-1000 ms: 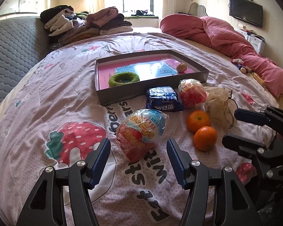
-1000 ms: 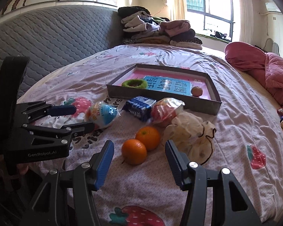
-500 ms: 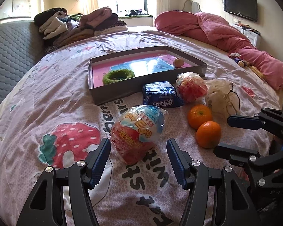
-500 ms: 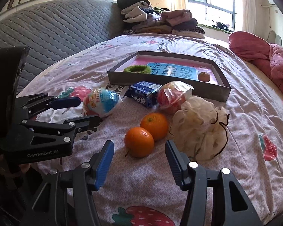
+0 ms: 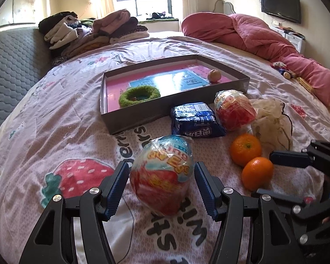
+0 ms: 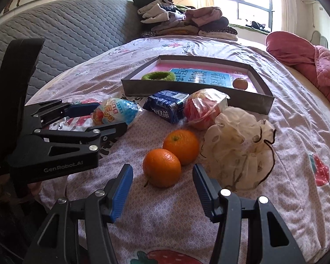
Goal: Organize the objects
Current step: 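Grasp Kinder egg with left tool while right tool grasps the orange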
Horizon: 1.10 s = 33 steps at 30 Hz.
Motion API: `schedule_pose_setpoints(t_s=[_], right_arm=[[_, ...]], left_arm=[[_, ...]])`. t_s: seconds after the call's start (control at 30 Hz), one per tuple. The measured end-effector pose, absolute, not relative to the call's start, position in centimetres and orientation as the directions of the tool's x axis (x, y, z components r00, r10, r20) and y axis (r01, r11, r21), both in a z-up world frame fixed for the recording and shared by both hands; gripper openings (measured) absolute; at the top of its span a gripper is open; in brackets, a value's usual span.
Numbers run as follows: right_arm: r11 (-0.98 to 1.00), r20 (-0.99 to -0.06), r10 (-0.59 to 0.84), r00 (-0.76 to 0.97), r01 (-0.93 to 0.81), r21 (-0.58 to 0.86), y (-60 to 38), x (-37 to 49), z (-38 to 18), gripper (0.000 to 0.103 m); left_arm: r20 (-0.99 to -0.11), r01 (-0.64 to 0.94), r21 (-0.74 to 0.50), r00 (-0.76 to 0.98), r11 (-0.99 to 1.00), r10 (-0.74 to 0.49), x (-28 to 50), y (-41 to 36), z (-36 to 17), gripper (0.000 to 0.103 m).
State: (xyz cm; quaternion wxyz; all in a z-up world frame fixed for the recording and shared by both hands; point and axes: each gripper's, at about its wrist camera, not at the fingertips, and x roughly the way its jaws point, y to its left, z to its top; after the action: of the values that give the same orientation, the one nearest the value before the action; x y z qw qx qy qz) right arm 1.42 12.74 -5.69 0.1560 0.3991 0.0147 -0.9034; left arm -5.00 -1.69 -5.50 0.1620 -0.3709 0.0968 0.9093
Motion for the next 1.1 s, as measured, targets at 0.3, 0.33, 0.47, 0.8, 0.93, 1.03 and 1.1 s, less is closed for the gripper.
schedule_pose_setpoints(t_s=[0.3, 0.33, 0.47, 0.8, 0.93, 1.03, 1.1], right_arm=[[-0.954, -0.726, -0.276, -0.63, 0.274, 0.125, 12.5, 0.9, -6.2, 0.047], [-0.954, -0.727, -0.274, -0.629, 0.273, 0.124, 12.4, 0.9, -6.3, 0.044], [-0.953, -0.731, -0.276, -0.624, 0.278, 0.122, 12.4, 1.0, -6.4, 0.038], [-0.95, -0.729, -0.289, -0.62, 0.279, 0.138, 12.6, 1.2, -6.2, 0.038], [-0.949, -0.722, -0.296, -0.625, 0.281, 0.146, 12.9, 1.4, -5.8, 0.038], [-0.948, -0.708, -0.301, -0.639, 0.283, 0.148, 13.2, 1.6, -5.2, 0.038], [-0.947, -0.694, -0.306, -0.652, 0.284, 0.15, 13.3, 1.6, -4.8, 0.038]], left_arm=[[-0.723, -0.344, 0.009, -0.651, -0.939, 0.232, -6.4, -2.0, -6.2, 0.063], [-0.724, -0.341, 0.004, -0.649, -0.94, 0.233, -6.4, -2.0, -6.2, 0.063], [-0.733, -0.345, -0.01, -0.636, -0.938, 0.242, -6.7, -1.9, -6.5, 0.062], [-0.732, -0.359, -0.004, -0.635, -0.933, 0.247, -6.4, -1.4, -6.7, 0.057], [-0.711, -0.366, -0.003, -0.653, -0.93, 0.26, -5.8, -1.3, -6.1, 0.057], [-0.685, -0.367, 0.026, -0.684, -0.93, 0.251, -5.2, -1.1, -5.4, 0.057], [-0.677, -0.371, 0.025, -0.689, -0.928, 0.257, -4.9, -1.0, -5.0, 0.057]])
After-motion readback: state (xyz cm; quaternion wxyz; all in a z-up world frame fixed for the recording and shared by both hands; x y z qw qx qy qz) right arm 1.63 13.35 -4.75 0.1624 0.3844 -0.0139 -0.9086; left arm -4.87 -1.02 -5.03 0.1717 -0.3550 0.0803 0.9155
